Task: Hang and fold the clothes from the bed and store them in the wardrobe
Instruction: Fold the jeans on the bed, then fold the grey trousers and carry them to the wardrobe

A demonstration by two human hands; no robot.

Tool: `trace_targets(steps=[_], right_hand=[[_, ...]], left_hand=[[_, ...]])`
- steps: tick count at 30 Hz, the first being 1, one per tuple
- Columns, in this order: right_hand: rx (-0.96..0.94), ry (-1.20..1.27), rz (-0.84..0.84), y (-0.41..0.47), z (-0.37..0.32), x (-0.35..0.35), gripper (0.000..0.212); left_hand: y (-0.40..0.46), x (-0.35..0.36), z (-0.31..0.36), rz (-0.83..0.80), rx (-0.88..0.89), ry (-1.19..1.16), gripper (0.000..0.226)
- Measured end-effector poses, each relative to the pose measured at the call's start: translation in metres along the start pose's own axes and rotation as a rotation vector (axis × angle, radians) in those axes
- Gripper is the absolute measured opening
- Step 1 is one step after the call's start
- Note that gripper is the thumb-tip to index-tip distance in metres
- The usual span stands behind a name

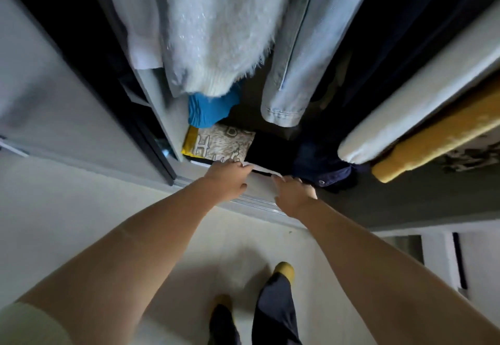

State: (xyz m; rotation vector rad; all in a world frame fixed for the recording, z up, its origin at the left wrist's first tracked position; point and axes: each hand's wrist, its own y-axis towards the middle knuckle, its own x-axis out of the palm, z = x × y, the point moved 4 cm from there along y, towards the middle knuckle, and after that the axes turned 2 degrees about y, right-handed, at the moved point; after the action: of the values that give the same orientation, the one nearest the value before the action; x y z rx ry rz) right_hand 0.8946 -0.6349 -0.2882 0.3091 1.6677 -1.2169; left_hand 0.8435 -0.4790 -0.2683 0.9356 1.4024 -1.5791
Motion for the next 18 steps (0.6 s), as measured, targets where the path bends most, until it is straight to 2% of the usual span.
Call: trace_targets(steps=[5,10,15,18], right_hand=[[0.026,0.019,0.015,-0.069,-0.008,-0.029,0.058],[0.109,0.037,0.036,-0.133,0.026,-0.073,0.057],[0.158,0.102,0.169,-0.203,0.071,-0.110,0.047],[0.222,0.187,0.270,-0.256,0.117,-0.117,0.048]], left_hand=[[-0.055,-0.044,0.009,0.002,0.042,0.055,0.035],[-0.084,-0.107,0.046,0.068,0.137,0.131,0.039],[-0.096,-0.162,0.120,0.122,0.233,0.230,0.044],[-0.097,-0.180,0.196,0.129,0.333,0.268,0.042]])
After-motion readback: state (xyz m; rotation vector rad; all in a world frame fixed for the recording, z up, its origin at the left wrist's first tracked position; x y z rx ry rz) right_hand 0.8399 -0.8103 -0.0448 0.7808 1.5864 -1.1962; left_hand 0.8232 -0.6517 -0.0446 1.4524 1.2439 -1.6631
